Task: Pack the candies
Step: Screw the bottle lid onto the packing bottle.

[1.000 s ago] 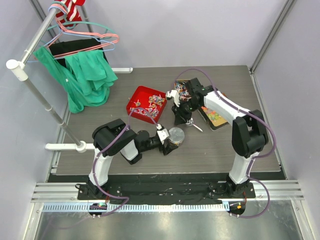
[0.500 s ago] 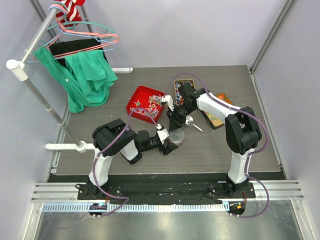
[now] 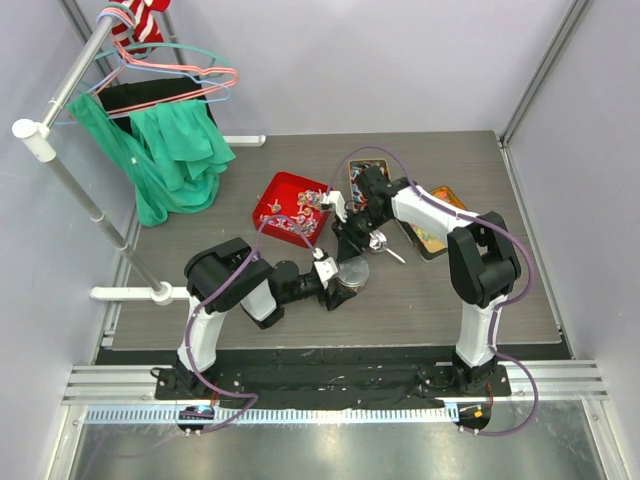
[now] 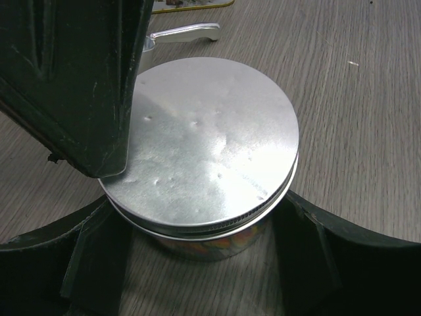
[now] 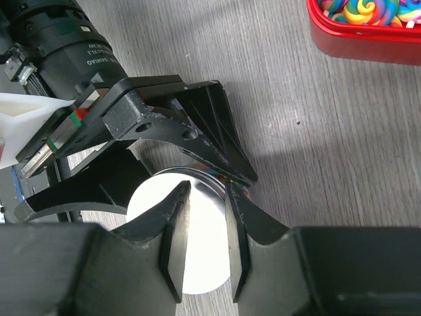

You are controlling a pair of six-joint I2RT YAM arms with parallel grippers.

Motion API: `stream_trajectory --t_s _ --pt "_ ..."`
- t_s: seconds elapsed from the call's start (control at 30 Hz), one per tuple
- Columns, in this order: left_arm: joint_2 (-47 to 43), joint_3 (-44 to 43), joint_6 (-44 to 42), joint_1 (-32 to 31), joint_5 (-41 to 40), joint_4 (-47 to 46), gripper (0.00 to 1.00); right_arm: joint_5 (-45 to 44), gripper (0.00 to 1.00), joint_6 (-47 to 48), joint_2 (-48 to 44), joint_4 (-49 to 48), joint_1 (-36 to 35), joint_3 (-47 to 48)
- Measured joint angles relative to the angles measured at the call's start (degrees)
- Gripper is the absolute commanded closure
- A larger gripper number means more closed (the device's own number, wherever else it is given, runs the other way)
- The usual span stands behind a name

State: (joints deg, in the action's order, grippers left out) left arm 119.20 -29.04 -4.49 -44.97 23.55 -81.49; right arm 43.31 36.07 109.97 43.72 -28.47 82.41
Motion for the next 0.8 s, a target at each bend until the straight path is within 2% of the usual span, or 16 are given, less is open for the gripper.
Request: stream_trajectory --t_s 0.23,0.43,0.8 --pt "0.0 0.0 0.0 0.0 0.0 0.0 0.80 -1.1 0.79 1.0 0.0 -0.3 0.0 -0.2" --pt "0.0 0.0 0.0 0.0 0.1 0.0 0.80 -0.8 0.80 1.7 -0.6 -1.2 1.2 -1.5" --pt "0.0 0.0 0.0 -0.3 0.7 0.1 0.81 -2.0 0.84 4.2 -7.2 -1.6 5.7 -9.3"
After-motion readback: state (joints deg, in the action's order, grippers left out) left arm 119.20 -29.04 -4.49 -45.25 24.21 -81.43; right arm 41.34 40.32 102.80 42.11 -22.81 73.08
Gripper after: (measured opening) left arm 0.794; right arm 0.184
